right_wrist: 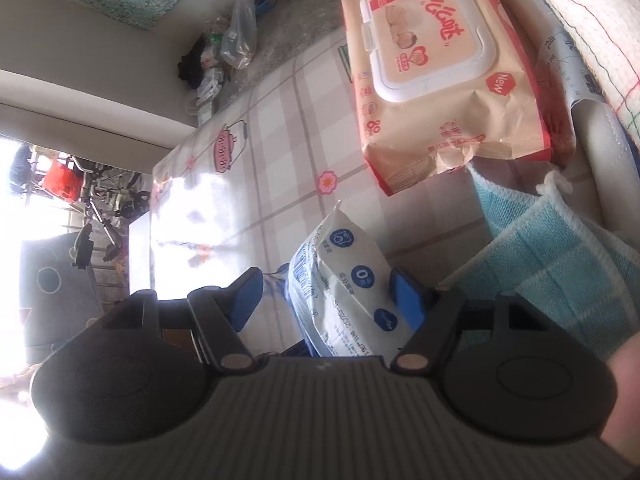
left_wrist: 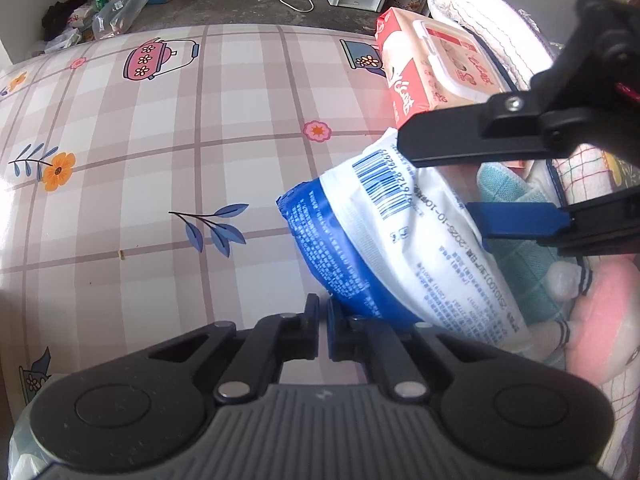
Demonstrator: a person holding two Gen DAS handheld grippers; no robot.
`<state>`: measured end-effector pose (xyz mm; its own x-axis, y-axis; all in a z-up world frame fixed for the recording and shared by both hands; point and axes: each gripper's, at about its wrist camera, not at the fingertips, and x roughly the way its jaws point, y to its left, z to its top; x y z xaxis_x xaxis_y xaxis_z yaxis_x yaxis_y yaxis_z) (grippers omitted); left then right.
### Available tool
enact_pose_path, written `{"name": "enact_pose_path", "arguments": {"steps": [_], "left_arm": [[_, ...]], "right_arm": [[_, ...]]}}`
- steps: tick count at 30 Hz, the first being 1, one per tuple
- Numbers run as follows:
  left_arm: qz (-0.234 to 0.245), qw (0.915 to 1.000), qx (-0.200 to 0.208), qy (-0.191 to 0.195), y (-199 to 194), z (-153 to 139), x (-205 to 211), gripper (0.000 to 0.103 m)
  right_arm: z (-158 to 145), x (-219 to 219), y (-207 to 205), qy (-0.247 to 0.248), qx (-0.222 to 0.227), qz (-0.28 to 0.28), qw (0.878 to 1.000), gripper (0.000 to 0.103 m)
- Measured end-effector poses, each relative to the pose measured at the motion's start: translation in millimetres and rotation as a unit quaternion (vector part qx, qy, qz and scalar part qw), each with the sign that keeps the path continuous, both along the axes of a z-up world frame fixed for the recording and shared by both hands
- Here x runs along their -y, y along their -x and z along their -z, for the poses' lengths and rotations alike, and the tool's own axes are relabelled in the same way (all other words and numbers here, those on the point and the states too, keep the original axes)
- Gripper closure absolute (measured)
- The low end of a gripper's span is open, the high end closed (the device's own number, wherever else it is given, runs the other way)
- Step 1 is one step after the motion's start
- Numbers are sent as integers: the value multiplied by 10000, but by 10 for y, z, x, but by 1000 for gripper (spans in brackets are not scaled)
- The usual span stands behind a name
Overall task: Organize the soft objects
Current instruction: 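Reach the right tool to the blue-and-white wet-wipes pack and grasp it, then lift the wipes pack with the right tool while the left tool steadies it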
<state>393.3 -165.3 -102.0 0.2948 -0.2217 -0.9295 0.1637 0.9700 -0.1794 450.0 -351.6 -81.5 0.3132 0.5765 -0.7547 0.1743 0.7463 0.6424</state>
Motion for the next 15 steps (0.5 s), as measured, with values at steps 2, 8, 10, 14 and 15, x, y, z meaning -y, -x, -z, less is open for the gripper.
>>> {"name": "enact_pose_path", "arguments": {"steps": [2, 8, 10, 14, 15], "left_arm": [[-31, 10000, -53, 9, -4, -2, -21, 100], [-74, 9997, -233, -42, 16, -22, -108, 95], [-76, 9996, -281, -34, 45, -34, -159, 90], [-105, 9991, -387, 153, 67, -72, -283, 89], [-116, 9989, -401, 195, 63, -75, -304, 89]], "right_arm": [[-93, -57, 42, -147, 84, -88, 9998, 32], [-181, -152, 142, -358, 162, -139, 9991, 32], [-185, -175, 157, -467, 161, -102, 9987, 32], [-182, -228, 185, -653, 175, -49, 9977, 32], [-166, -261, 170, -749, 181, -58, 9970, 32]]}}
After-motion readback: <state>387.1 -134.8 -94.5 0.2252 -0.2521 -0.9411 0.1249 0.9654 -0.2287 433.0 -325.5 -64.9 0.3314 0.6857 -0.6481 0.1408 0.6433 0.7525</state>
